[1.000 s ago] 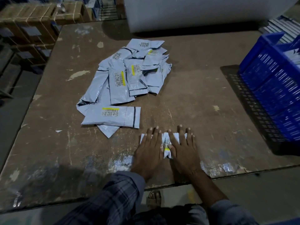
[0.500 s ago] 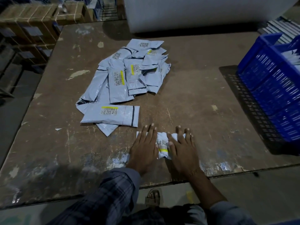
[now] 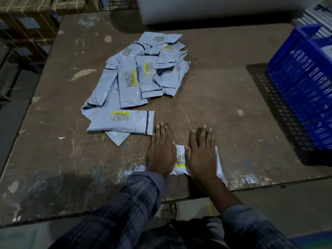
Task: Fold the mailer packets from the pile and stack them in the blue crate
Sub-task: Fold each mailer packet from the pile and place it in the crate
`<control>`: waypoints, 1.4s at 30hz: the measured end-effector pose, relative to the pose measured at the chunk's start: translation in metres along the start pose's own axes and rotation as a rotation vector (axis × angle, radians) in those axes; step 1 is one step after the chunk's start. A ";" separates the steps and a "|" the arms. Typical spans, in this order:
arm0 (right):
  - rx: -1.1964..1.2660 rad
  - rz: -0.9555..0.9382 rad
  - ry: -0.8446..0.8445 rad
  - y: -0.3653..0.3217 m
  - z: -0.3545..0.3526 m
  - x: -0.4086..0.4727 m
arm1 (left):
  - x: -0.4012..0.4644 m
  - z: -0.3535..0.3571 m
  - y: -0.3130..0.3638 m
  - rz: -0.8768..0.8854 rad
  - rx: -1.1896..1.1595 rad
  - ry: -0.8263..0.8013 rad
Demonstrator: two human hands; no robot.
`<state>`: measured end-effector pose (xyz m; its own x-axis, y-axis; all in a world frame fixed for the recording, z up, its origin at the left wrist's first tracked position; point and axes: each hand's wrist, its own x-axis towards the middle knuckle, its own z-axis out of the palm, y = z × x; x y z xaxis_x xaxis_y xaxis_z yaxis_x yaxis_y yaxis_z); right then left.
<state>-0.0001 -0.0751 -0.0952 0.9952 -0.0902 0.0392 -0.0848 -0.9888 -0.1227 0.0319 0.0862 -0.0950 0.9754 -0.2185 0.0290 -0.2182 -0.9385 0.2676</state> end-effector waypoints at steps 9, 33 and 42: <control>-0.012 -0.030 -0.012 0.000 -0.003 0.019 | -0.021 0.010 0.017 0.062 0.095 -0.006; 0.310 -0.200 0.014 0.028 -0.005 -0.022 | 0.011 -0.013 -0.023 0.161 -0.139 -0.069; 0.299 0.025 0.179 0.063 -0.066 -0.018 | 0.024 -0.008 0.018 -0.034 -0.280 0.122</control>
<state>-0.0271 -0.1434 -0.0382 0.9663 -0.1592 0.2025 -0.0641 -0.9099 -0.4097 0.0516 0.0662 -0.0820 0.9822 -0.1391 0.1263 -0.1852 -0.8307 0.5250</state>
